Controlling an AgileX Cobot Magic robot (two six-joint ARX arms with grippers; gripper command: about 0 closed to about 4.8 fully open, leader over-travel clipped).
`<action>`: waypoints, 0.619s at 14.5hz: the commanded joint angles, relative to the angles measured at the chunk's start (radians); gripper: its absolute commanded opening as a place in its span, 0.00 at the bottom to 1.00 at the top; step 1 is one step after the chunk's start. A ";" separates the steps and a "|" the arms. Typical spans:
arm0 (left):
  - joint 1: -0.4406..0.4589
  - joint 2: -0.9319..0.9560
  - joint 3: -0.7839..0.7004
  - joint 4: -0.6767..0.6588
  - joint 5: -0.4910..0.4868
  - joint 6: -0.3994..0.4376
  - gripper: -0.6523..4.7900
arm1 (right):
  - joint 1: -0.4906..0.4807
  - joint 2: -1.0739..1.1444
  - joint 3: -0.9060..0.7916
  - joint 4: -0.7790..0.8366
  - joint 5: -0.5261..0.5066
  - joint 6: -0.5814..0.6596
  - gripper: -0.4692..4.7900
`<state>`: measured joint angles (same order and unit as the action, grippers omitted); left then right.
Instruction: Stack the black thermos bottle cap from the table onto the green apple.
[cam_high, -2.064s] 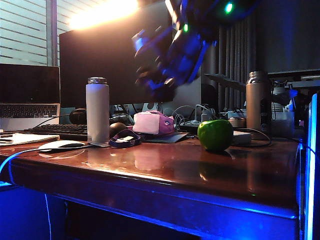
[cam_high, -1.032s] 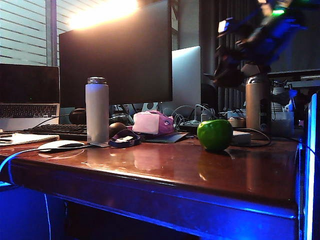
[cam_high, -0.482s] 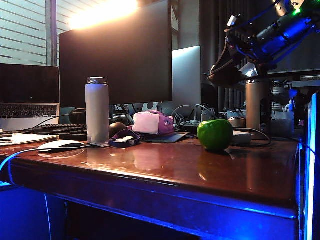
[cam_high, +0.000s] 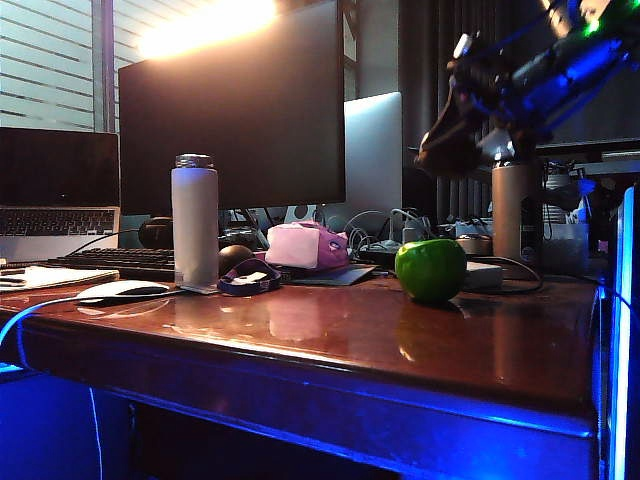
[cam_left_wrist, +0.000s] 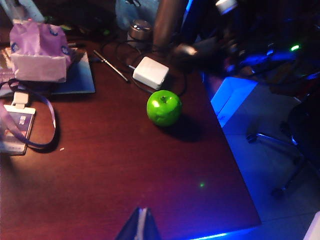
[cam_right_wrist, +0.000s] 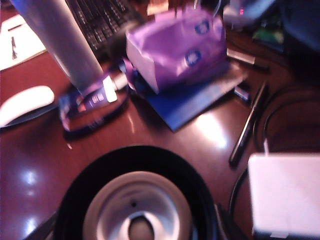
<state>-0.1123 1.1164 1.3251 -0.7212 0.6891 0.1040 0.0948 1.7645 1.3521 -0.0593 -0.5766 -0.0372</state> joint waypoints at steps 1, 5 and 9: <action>0.000 -0.001 0.006 0.012 0.007 0.017 0.11 | 0.004 0.045 0.003 0.019 -0.006 0.011 0.61; 0.000 -0.001 0.006 0.013 0.007 0.019 0.11 | 0.031 0.080 0.002 0.064 -0.054 -0.023 0.61; 0.000 -0.001 0.006 0.014 0.007 0.028 0.11 | 0.067 0.080 0.003 0.002 -0.044 -0.166 0.61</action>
<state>-0.1123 1.1172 1.3251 -0.7204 0.6895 0.1234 0.1532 1.8523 1.3521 -0.0360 -0.6201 -0.1593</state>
